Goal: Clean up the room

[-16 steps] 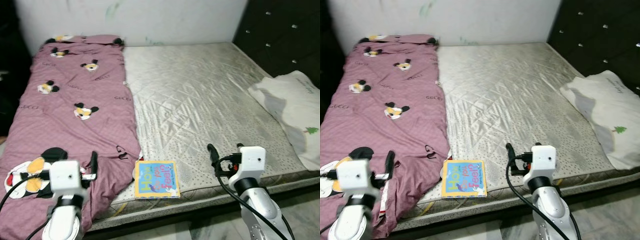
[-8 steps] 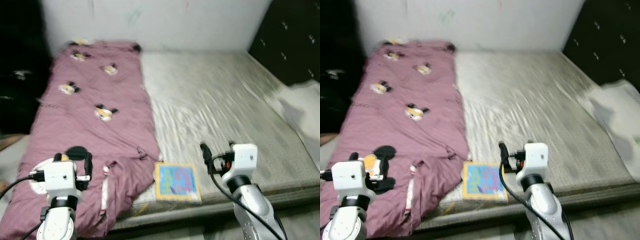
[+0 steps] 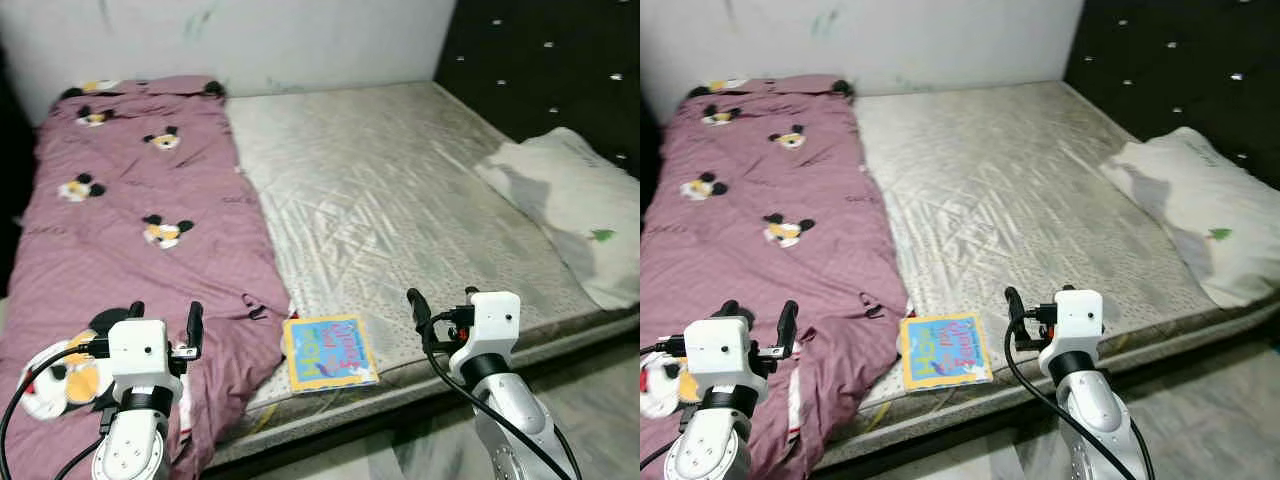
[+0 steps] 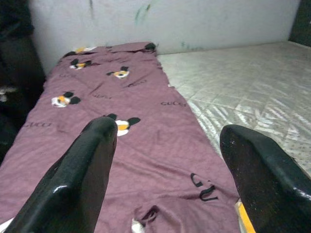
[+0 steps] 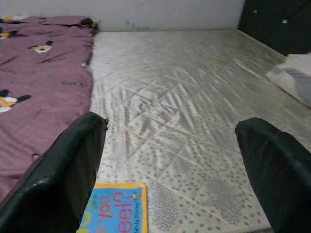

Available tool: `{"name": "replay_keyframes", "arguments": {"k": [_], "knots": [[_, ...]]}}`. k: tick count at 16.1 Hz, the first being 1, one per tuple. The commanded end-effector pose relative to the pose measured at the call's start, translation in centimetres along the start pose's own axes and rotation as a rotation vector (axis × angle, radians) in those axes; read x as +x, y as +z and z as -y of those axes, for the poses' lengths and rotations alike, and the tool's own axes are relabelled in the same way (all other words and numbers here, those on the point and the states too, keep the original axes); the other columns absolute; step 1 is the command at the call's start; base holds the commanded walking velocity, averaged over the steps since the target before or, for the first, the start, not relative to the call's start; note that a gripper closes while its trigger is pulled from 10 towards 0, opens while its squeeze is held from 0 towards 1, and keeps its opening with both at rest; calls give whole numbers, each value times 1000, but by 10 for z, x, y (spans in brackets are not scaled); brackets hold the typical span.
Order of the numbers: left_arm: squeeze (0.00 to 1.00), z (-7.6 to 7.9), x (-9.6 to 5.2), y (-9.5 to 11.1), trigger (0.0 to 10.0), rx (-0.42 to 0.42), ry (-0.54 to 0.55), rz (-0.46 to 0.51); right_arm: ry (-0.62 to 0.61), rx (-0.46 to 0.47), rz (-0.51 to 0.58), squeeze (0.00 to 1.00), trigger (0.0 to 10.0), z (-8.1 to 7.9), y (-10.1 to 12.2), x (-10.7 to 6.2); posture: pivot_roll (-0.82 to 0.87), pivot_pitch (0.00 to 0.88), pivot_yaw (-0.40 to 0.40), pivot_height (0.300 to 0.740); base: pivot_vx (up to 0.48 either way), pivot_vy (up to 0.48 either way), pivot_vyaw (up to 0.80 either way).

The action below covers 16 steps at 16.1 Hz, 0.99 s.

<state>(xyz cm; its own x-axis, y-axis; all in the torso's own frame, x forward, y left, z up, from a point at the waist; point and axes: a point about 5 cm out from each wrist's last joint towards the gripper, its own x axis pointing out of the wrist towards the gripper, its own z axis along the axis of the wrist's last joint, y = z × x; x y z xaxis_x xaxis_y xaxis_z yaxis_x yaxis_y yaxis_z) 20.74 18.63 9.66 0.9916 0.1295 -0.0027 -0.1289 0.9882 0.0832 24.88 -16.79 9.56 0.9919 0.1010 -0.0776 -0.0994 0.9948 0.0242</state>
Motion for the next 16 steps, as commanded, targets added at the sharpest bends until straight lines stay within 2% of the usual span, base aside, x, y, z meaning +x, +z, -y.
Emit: {"name": "replay_keyframes", "arguments": {"k": [1, 3, 13, 16], "knots": [[0, 0, 1, -2, 10000, -3, -9, -13, -8, -3, 4, 0, 10000, 2, 0, 1, 45, 58, -20, 740, 0, 0, 0], [0, 0, 3, -3, 10000, -21, -7, -22, -9, -4, 5, 0, 10000, 2, 0, 2, 44, 57, -22, 740, 0, 0, 0], [0, -4, 16, -2, 10000, -60, 32, -16, -10, -14, 11, 0, 10000, 3, 2, 6, 37, 51, -26, 740, 0, 0, -800], [0, -3, 17, -1, 10000, -61, 20, -7, -6, -14, 13, 0, 10000, 2, 1, 6, 39, 47, -26, 740, 0, 0, -196]]}}
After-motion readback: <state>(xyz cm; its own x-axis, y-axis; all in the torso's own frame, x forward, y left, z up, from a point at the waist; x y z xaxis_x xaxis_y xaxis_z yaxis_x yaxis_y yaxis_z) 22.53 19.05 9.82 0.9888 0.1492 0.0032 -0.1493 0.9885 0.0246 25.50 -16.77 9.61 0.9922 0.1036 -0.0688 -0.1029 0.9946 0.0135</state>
